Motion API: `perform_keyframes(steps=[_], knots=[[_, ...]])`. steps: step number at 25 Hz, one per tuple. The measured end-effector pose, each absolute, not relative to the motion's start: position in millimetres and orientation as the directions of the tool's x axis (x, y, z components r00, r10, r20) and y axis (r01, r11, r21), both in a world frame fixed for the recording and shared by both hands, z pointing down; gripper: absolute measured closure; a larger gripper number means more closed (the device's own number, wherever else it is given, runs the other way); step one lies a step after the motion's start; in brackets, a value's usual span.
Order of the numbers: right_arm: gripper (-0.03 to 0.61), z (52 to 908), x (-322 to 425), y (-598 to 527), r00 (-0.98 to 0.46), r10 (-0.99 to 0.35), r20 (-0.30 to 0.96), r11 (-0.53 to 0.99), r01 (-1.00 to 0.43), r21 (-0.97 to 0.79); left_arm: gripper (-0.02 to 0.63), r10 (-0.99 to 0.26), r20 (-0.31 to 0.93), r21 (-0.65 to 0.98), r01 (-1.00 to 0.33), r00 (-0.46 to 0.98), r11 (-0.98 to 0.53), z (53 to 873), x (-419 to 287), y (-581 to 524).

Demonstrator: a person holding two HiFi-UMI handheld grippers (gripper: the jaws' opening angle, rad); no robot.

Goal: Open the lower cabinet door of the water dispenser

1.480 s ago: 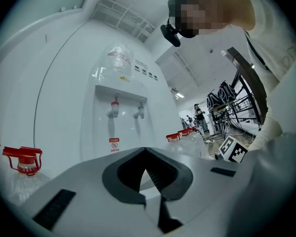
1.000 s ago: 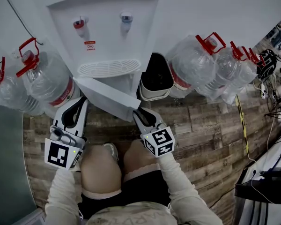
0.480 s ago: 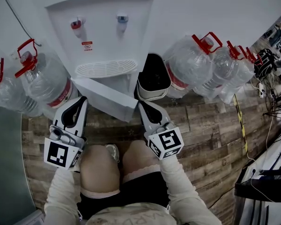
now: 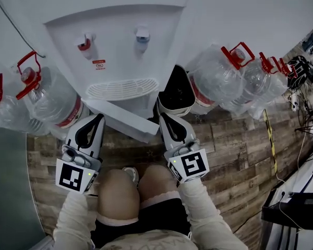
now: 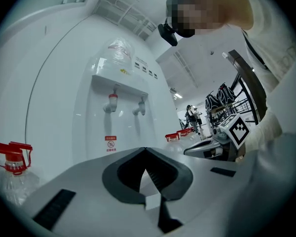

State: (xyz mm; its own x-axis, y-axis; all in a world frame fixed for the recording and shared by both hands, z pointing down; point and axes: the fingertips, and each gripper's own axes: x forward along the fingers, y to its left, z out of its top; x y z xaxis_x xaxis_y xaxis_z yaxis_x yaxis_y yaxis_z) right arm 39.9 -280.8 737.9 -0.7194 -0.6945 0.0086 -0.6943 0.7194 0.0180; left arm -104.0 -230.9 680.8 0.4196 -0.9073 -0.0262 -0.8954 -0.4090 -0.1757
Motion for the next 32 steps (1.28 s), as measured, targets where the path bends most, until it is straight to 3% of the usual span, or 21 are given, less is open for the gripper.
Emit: perform_keyframes(steps=[14,32], knots=[[0.569,651.2,40.1,-311.7,-0.65,-0.76,0.003,0.647,-0.757,-0.085,0.612,-0.889,0.114,-0.038,-0.892,0.444,-0.45,633.7,-106.5,-263.1],[0.569,415.3,73.2,-231.7,-0.618,-0.783,0.076,0.614,-0.786,-0.066,0.612,-0.886,0.117,-0.047,-0.888,0.45,-0.457,383.1,-80.0,-200.0]])
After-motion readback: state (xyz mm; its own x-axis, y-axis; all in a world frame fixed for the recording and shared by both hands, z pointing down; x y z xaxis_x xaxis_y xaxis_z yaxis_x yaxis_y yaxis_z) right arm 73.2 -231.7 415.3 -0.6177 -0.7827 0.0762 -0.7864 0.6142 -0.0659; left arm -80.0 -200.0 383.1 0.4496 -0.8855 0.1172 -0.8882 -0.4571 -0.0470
